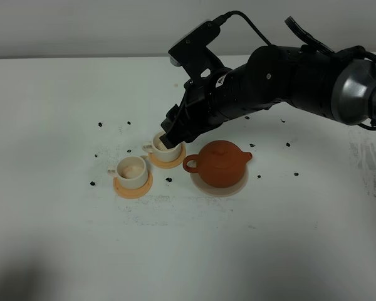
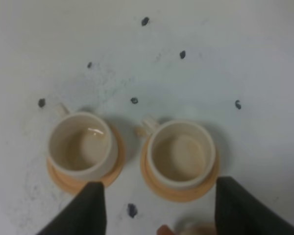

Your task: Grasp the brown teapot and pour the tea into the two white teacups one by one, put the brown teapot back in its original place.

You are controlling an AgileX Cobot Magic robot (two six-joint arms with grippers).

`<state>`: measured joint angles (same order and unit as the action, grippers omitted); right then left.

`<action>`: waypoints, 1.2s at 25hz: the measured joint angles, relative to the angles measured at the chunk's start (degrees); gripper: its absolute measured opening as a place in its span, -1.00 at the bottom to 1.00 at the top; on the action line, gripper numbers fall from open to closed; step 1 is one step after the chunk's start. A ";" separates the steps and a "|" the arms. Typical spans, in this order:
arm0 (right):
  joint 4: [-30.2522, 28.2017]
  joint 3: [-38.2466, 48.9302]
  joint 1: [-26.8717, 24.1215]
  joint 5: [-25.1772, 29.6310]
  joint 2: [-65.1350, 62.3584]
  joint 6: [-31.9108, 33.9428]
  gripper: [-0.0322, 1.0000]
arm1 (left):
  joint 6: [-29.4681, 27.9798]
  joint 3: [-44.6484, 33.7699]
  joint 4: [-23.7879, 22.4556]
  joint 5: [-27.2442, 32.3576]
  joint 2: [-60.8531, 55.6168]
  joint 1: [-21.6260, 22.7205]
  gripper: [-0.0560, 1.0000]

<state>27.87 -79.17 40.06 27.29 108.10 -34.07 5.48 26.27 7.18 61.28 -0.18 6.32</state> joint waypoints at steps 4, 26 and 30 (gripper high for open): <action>0.01 0.00 0.00 -1.73 0.00 -0.12 0.04 | 0.00 0.00 0.00 0.00 0.00 0.00 0.07; -6.98 0.00 1.18 -3.78 6.92 2.92 0.04 | -0.02 0.00 0.00 0.00 0.00 0.00 0.07; -7.26 0.00 1.18 -3.22 7.96 3.65 0.04 | -0.02 0.00 -0.04 0.00 0.00 0.00 0.07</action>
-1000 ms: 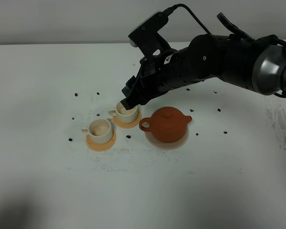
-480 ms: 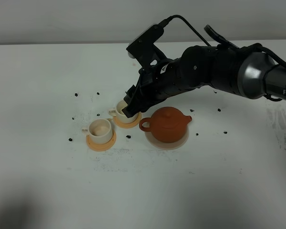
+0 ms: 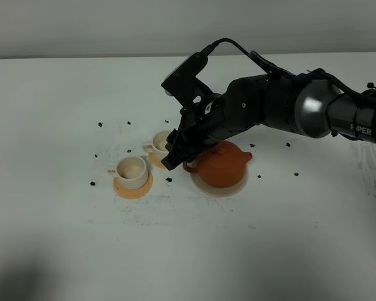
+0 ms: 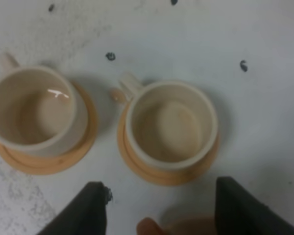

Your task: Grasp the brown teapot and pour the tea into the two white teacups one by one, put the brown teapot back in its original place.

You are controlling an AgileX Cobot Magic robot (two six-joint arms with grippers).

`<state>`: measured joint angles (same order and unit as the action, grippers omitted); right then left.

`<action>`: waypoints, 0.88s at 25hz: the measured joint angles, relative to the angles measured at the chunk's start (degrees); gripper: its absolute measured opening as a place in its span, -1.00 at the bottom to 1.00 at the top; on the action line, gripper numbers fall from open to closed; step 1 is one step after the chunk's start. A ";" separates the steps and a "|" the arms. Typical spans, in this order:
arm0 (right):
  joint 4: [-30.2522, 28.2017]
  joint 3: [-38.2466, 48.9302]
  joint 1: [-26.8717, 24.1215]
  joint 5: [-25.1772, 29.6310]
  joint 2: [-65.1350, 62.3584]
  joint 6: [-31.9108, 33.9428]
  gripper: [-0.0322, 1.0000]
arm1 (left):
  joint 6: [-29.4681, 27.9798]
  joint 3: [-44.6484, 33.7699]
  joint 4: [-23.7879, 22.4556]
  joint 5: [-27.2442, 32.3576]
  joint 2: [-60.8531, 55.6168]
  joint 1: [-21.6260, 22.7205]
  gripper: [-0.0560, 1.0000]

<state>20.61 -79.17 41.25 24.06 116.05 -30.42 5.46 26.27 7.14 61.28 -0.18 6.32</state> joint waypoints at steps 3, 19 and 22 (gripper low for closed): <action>-0.11 0.00 0.00 0.18 1.04 0.18 0.04 | 0.00 0.00 0.00 0.00 0.00 0.00 0.07; -0.05 0.00 0.58 3.44 3.43 0.69 0.04 | -0.05 0.00 0.00 0.00 0.00 0.00 0.07; 0.14 0.00 0.88 3.89 3.43 0.69 0.04 | -0.07 0.00 0.00 0.00 0.00 0.00 0.07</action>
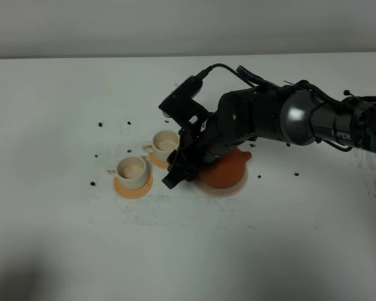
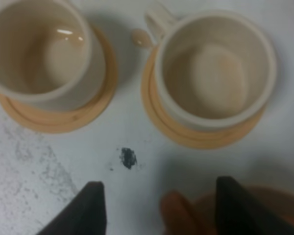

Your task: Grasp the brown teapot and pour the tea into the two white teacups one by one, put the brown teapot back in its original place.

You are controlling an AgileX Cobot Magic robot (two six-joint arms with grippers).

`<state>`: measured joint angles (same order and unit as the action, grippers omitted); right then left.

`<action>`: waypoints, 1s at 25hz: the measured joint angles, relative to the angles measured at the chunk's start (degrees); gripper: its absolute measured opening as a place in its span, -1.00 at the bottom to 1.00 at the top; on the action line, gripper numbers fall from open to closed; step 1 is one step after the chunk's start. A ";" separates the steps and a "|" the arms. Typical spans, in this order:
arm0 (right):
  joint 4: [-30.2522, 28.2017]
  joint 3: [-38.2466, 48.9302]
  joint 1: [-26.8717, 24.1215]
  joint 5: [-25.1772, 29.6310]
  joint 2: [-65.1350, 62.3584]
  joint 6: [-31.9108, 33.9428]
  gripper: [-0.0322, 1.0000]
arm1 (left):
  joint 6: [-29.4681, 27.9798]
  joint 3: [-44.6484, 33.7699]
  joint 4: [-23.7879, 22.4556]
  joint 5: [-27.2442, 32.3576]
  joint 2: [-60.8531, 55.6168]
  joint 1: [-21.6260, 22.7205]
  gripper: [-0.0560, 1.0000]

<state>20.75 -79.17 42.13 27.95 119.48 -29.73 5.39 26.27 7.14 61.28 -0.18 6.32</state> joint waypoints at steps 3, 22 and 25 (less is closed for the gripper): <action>0.21 0.00 0.09 0.65 -0.29 0.00 0.04 | 0.00 0.00 0.00 0.00 0.00 0.00 0.07; 3.64 0.00 0.46 7.55 -1.95 -2.79 0.04 | 0.00 0.00 0.00 0.00 0.00 0.00 0.07; 5.26 0.00 0.99 8.66 -2.39 -3.67 0.04 | 0.00 0.00 0.00 0.00 0.00 0.00 0.07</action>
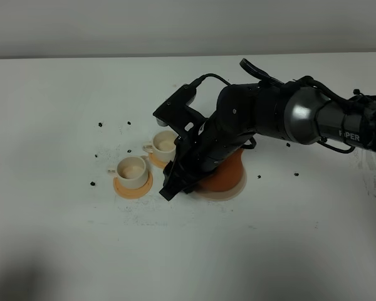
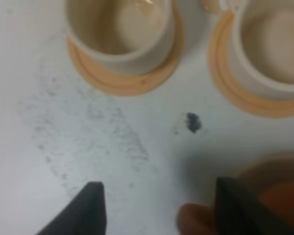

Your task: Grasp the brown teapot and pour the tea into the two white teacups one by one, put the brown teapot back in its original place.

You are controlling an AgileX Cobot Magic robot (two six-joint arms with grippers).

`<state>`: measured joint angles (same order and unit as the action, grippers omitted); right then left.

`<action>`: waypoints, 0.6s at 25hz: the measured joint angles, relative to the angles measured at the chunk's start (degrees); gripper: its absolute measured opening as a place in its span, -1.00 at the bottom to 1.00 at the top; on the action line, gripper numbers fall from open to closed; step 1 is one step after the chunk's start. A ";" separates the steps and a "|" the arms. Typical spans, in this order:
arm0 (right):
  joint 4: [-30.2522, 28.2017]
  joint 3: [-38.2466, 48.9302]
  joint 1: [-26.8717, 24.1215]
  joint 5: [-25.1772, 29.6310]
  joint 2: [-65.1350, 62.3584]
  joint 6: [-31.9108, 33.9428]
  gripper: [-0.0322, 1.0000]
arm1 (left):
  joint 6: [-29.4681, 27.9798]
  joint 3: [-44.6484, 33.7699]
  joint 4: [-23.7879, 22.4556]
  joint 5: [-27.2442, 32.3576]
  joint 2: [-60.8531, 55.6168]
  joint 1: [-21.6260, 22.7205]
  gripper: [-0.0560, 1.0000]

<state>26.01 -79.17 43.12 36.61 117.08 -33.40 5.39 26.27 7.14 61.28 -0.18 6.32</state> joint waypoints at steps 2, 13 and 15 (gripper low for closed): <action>0.64 0.00 0.27 0.43 0.00 -0.24 0.04 | 0.00 0.00 0.00 0.00 0.00 0.00 0.07; 2.40 0.00 0.29 5.88 0.00 -0.89 0.04 | 0.00 0.00 0.00 0.00 0.00 0.00 0.07; 2.35 0.00 0.29 6.67 0.00 -0.89 0.04 | 0.00 0.00 0.00 0.00 0.00 0.00 0.07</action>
<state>28.36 -79.17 43.41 43.28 117.08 -34.30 5.39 26.27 7.14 61.28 -0.18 6.32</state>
